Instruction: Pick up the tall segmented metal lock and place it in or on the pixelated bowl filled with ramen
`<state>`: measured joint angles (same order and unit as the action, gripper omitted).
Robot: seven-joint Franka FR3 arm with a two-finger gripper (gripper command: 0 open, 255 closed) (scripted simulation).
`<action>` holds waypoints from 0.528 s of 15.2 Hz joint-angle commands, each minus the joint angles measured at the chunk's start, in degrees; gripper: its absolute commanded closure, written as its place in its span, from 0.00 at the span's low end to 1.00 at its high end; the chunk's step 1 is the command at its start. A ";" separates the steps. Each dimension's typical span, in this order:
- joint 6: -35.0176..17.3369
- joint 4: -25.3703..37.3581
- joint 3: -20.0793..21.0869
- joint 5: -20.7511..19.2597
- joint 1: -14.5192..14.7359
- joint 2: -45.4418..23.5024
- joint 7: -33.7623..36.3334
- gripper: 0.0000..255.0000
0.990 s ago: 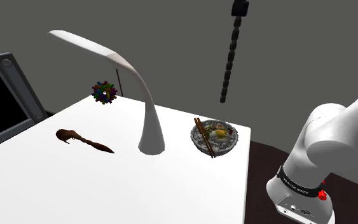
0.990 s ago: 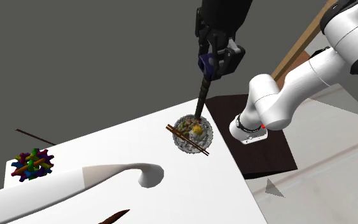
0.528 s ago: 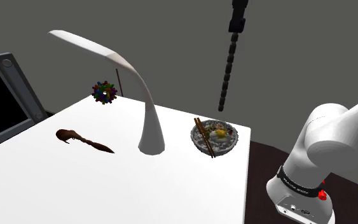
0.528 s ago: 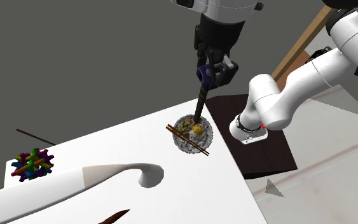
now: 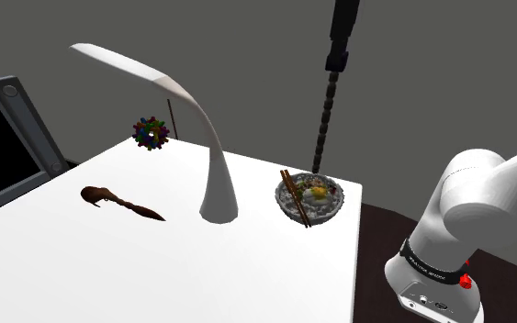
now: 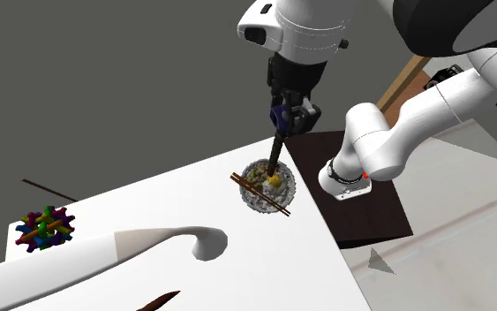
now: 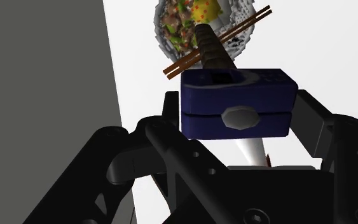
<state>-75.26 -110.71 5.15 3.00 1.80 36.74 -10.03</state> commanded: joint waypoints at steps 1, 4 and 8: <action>-1.45 -2.28 0.05 0.08 0.05 0.87 -0.02 1.00; -3.56 -5.60 0.09 0.16 0.11 2.07 -0.08 1.00; -6.36 -9.84 0.15 0.28 0.20 3.52 -0.16 1.00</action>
<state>-80.88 -119.68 5.33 3.29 2.00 40.09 -10.12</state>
